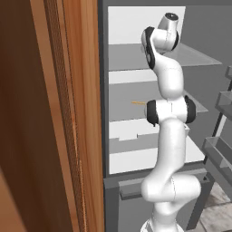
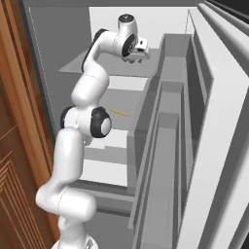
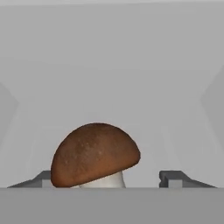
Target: Place the mayonnaise and mayonnaise from the counter to the top shelf of the fridge. If the existing items in the fridge are on the top shelf, move them to other shelves.
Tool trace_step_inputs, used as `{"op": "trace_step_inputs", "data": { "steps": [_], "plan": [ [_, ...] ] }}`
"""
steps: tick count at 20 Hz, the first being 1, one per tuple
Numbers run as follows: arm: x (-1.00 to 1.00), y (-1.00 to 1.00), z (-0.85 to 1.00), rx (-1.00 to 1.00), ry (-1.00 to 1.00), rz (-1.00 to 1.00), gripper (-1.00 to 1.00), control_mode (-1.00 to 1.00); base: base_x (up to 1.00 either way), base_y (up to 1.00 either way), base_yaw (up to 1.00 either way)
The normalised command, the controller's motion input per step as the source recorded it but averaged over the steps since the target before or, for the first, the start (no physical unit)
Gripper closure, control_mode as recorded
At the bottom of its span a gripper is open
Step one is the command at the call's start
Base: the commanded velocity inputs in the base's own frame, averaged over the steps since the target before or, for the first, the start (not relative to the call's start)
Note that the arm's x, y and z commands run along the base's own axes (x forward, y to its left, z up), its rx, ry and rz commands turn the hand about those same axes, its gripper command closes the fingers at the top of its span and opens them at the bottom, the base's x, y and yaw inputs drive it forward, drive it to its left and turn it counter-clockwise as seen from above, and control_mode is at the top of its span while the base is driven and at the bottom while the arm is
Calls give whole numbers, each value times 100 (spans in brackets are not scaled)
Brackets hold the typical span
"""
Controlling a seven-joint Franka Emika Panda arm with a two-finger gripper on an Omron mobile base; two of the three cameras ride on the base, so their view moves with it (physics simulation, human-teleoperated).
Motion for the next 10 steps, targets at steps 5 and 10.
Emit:
{"op": "trace_step_inputs", "data": {
  "steps": [5, 10],
  "plan": [
    [1, 0, -30, 0, -9, 3, 100, -100, 0, 0, 0],
    [0, 0, -19, 0, -13, 1, 100, -100, 0, 0, 0]
  ]
}}
